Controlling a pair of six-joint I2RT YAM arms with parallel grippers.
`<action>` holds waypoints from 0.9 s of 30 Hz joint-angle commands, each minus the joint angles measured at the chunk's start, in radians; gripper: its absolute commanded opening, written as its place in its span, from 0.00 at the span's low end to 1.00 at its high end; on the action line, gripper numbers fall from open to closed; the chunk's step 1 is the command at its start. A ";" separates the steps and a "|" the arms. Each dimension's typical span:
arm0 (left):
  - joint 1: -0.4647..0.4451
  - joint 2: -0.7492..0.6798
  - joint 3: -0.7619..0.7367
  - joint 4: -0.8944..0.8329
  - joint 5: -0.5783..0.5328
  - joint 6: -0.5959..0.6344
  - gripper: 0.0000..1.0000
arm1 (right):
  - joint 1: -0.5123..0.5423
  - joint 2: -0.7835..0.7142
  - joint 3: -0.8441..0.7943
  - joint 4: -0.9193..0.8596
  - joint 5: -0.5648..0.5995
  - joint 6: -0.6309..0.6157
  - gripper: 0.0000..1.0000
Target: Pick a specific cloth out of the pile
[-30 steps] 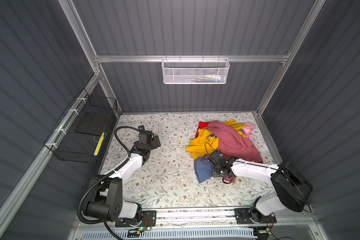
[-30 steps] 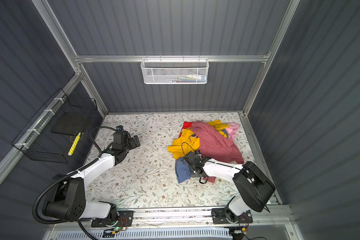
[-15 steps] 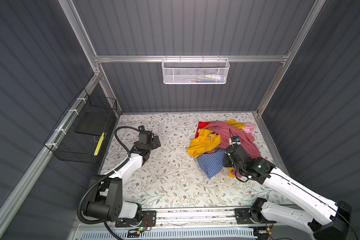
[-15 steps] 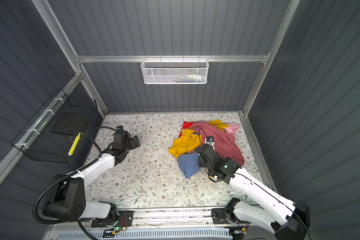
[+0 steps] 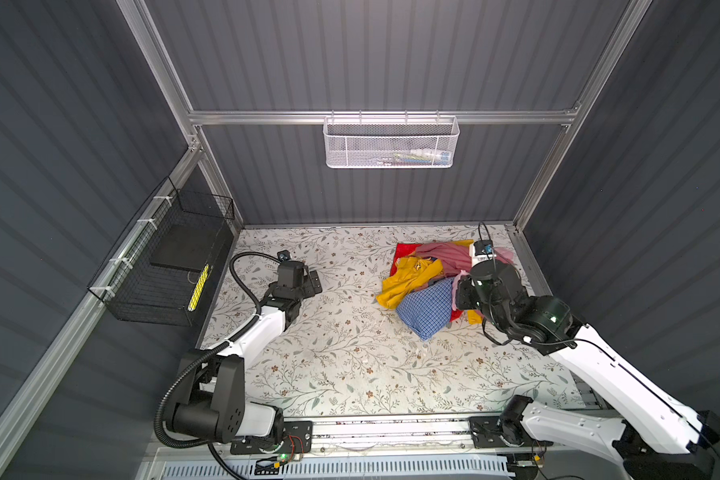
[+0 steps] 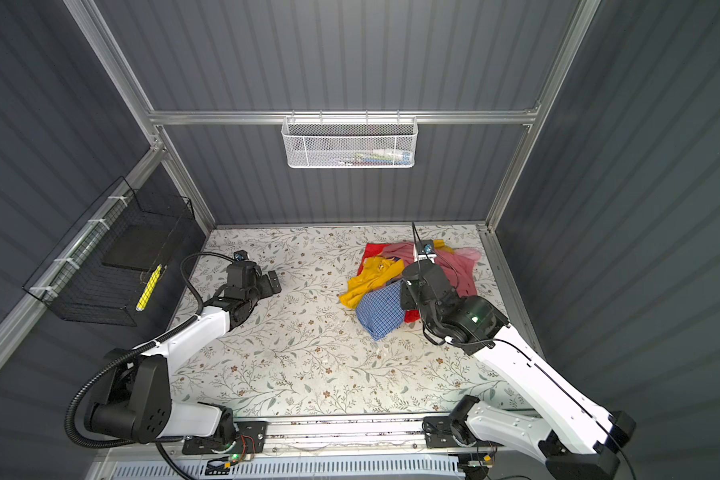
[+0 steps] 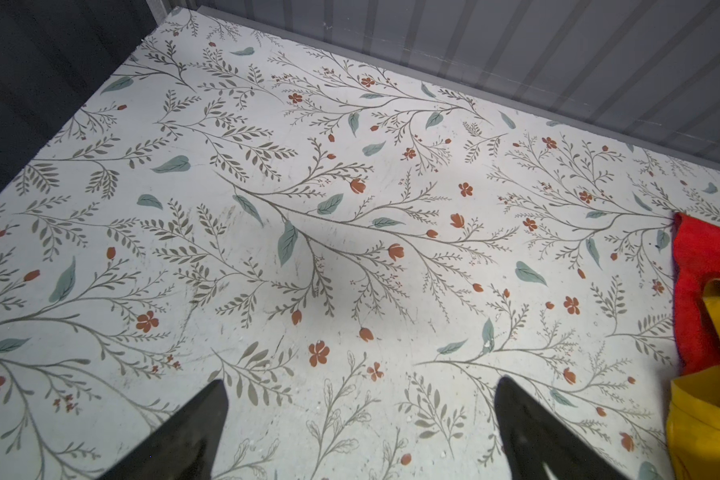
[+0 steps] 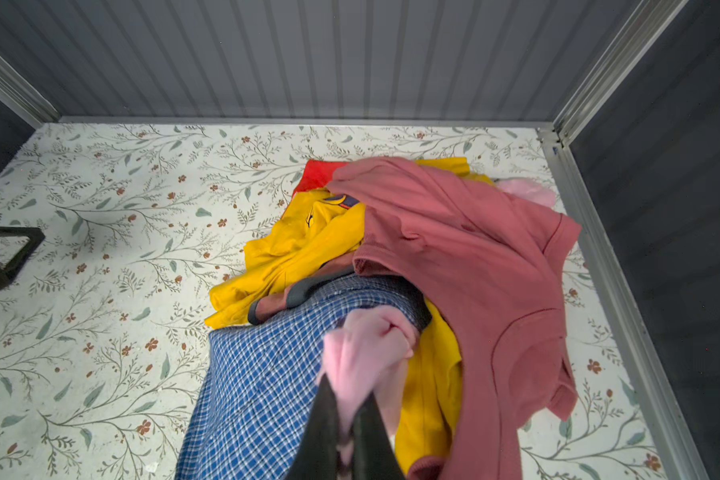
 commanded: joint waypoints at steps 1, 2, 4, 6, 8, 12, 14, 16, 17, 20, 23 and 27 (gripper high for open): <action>-0.007 0.003 0.027 -0.020 0.013 0.024 1.00 | 0.002 -0.012 0.085 0.083 0.036 -0.068 0.00; -0.008 0.003 0.027 -0.019 0.013 0.024 1.00 | 0.000 -0.011 0.098 0.091 0.037 -0.078 0.00; -0.007 0.005 0.026 -0.020 0.012 0.026 1.00 | 0.001 -0.007 0.128 0.106 0.041 -0.105 0.00; -0.007 0.006 0.027 -0.021 0.013 0.027 1.00 | 0.001 0.001 0.160 0.116 0.043 -0.133 0.00; -0.008 0.008 0.028 -0.022 0.014 0.028 1.00 | 0.001 0.016 0.199 0.123 0.043 -0.167 0.00; -0.009 0.015 0.032 -0.020 0.017 0.029 1.00 | 0.000 0.051 0.276 0.128 0.048 -0.229 0.00; -0.011 0.019 0.030 -0.020 0.020 0.028 1.00 | -0.015 0.068 0.305 0.132 0.046 -0.254 0.00; -0.011 0.025 0.030 -0.018 0.024 0.027 1.00 | -0.055 0.106 0.333 0.114 -0.003 -0.250 0.00; -0.011 0.026 0.031 -0.019 0.028 0.026 1.00 | -0.081 0.123 0.345 0.105 -0.034 -0.248 0.00; -0.011 0.038 0.032 -0.020 0.036 0.026 1.00 | -0.137 0.178 0.359 0.107 -0.119 -0.254 0.00; -0.012 0.049 0.035 -0.026 0.042 0.024 1.00 | -0.178 0.259 0.388 0.101 -0.204 -0.268 0.00; -0.012 0.069 0.046 -0.052 0.050 0.018 1.00 | -0.262 0.389 0.423 0.103 -0.331 -0.251 0.00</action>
